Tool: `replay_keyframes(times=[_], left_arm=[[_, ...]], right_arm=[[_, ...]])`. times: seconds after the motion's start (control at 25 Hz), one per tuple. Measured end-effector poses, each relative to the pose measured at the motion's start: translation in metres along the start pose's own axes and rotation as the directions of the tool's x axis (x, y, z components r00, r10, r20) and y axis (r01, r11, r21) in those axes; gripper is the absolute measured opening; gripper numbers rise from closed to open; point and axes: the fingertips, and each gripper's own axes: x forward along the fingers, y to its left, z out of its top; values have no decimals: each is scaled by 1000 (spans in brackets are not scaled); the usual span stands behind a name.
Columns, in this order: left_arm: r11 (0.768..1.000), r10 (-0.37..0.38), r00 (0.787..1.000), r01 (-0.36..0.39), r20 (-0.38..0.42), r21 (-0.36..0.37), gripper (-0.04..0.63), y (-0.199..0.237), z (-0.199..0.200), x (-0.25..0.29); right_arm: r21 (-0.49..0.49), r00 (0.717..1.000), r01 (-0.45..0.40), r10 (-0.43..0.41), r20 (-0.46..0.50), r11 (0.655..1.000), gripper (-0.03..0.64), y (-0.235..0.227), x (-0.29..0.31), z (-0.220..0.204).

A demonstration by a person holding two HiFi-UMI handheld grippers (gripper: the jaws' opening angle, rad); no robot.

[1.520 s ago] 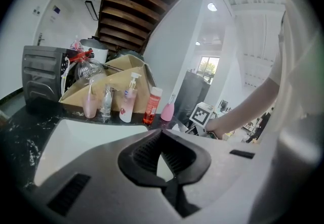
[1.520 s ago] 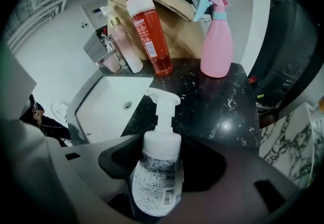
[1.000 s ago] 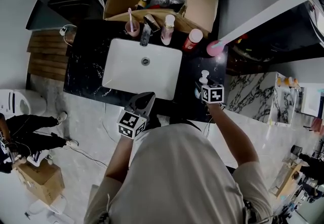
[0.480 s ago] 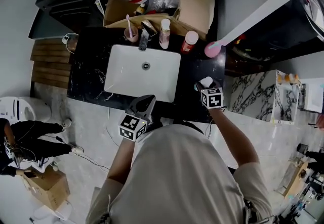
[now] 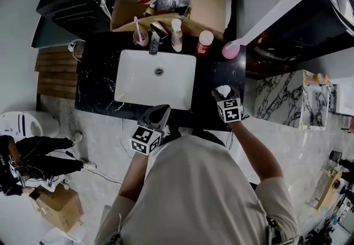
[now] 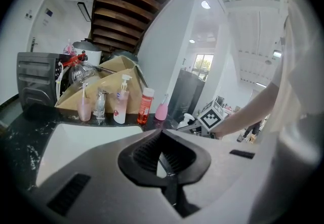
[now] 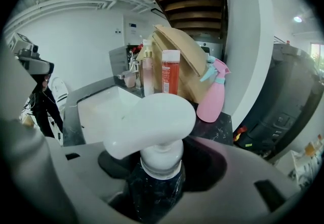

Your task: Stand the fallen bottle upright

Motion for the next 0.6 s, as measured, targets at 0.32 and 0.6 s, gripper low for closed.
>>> replay_keyframes(times=[0.32, 0.6], left_arm=[[1000, -1, 1000, 1, -1, 3, 6, -4, -3, -3], [1000, -3, 1000, 3, -1, 3, 7, -3, -4, -6]], right_arm=[[-7, 1000, 16, -16, 7, 1000, 263, 2, -1, -4], [3, 1000, 14, -14, 3, 1000, 298, 0, -2, -6]])
